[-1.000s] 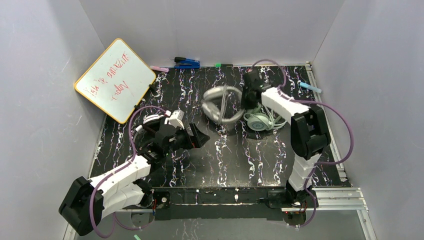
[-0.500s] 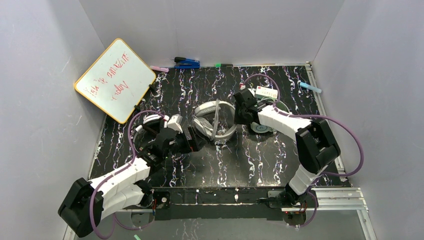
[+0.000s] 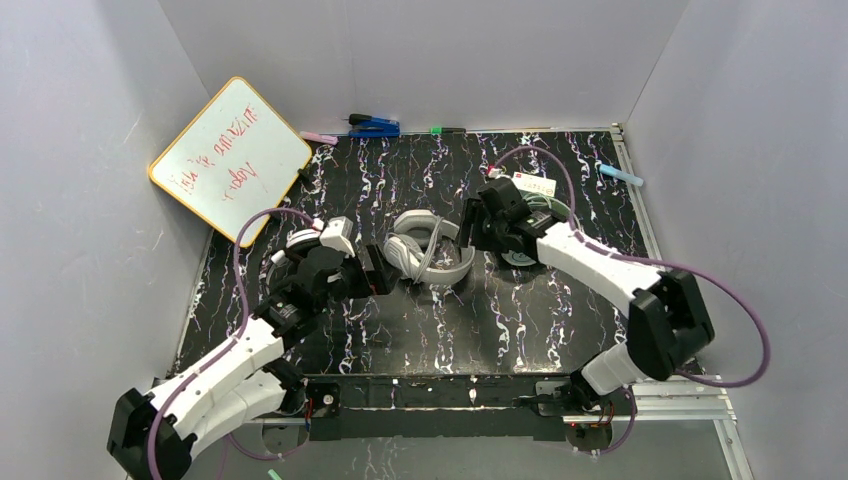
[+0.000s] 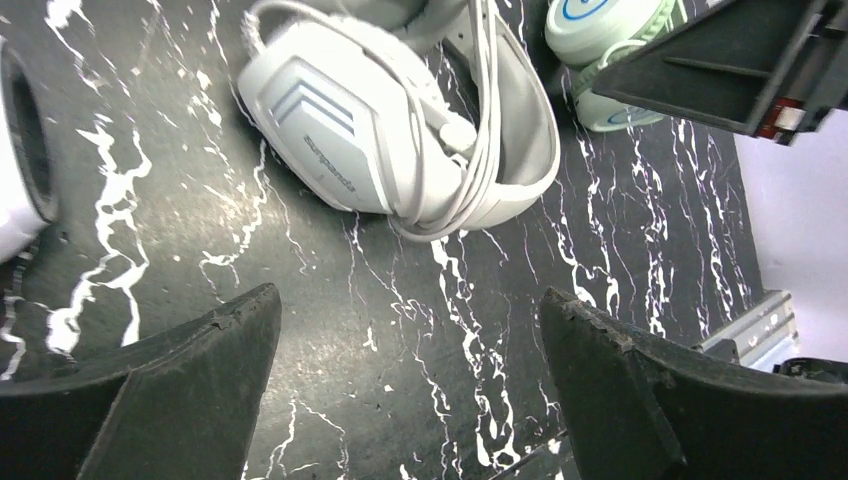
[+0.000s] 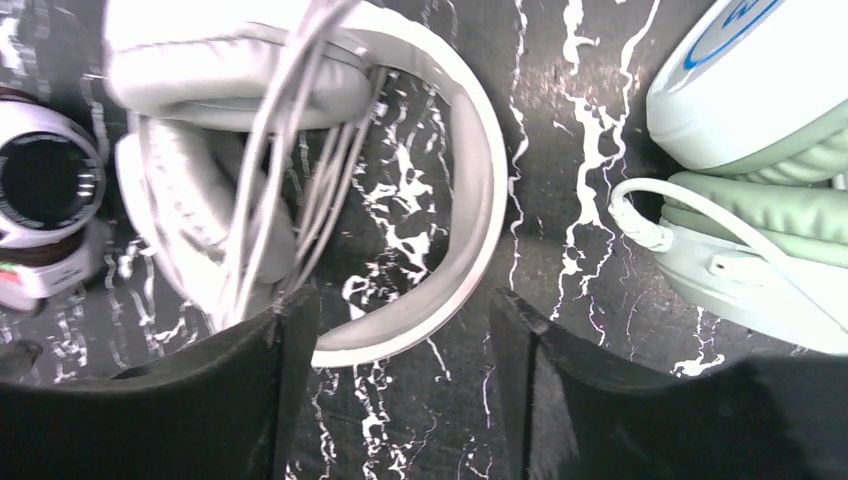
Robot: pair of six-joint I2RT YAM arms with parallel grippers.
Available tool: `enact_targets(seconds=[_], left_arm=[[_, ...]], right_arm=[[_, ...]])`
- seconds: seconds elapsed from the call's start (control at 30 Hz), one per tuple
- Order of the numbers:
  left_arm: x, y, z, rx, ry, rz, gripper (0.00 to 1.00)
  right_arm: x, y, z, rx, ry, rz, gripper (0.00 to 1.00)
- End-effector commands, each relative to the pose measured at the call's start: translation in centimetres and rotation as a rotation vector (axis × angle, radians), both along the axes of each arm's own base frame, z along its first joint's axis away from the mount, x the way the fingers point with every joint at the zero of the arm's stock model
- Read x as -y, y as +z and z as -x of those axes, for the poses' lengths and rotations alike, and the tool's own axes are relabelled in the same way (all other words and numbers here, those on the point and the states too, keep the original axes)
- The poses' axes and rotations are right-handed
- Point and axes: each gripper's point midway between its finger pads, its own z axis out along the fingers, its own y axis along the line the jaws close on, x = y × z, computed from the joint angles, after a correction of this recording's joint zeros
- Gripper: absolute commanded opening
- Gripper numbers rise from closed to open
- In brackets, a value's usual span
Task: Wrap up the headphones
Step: Place the headphones at the center of the board, then reset both arms
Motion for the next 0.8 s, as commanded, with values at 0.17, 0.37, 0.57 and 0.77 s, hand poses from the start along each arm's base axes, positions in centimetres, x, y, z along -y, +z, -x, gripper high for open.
enact_targets(seconds=[0.17,0.37,0.57,0.77], left_arm=[[-3.7,3.9,-0.3,0.169,0.037,-0.168,0.98],[-6.5,4.7,-0.1,0.297,0.082,-0.259,0.98],[-9.7,5.2,-0.1,0.405,0.163,-0.356,0.98],[-13.4,4.3,-0.6,0.401,0.334,-0.464,0.98]], right_arm=[[2.3,6.9,0.1,0.289,0.034,-0.017,0.87],[6.4,6.4,1.1,0.513,0.009,0.049,0.99],[9.1,6.8,2.0,0.716,-0.039,0.036,0.99],[11.3,4.0,2.4,0.735,-0.081,0.121,0.99]])
